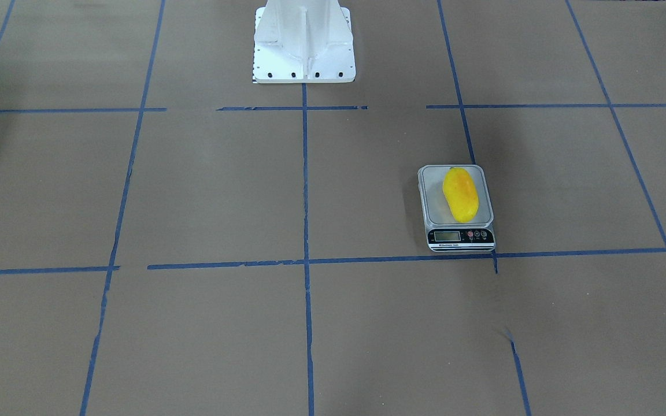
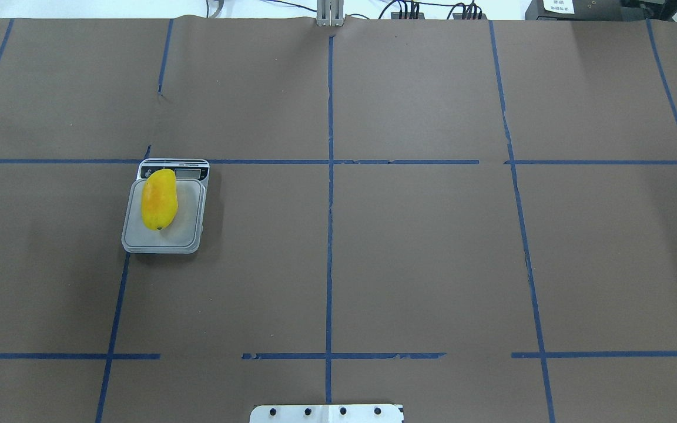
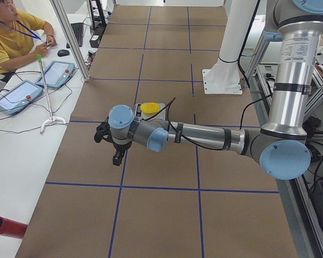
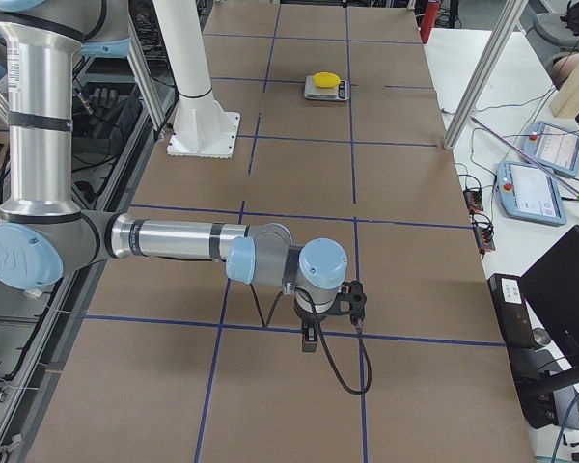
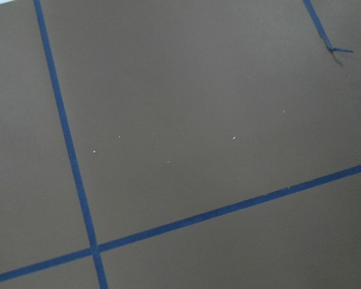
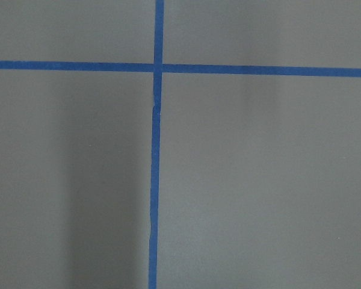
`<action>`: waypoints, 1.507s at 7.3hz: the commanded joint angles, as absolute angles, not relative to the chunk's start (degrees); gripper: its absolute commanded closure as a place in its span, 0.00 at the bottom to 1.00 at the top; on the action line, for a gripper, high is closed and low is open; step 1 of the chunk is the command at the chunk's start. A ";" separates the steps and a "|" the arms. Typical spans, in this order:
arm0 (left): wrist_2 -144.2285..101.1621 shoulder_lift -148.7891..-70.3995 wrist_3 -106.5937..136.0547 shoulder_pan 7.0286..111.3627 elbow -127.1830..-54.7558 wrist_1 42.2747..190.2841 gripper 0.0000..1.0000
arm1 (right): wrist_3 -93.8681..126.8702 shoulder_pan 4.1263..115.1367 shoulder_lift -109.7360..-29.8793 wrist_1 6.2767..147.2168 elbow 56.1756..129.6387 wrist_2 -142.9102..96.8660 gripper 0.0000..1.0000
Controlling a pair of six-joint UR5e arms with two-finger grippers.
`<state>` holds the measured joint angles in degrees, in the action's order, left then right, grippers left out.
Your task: Weigh mango
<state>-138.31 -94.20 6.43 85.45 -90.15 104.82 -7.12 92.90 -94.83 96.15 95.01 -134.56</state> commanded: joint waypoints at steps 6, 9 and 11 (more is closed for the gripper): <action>-135.70 -95.27 -9.23 90.44 -86.21 87.23 0.00 | -7.12 92.90 -94.83 96.15 95.01 -134.56 0.00; -135.62 -95.71 -8.88 90.79 -86.75 84.90 0.00 | -7.12 92.90 -94.83 96.15 95.01 -134.56 0.00; -135.62 -95.71 -8.96 90.88 -86.75 85.08 0.00 | -7.12 92.90 -94.83 96.15 95.01 -134.56 0.00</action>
<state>-135.62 -95.68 -8.93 90.82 -86.71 85.04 -7.12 92.90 -94.83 96.15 95.01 -134.56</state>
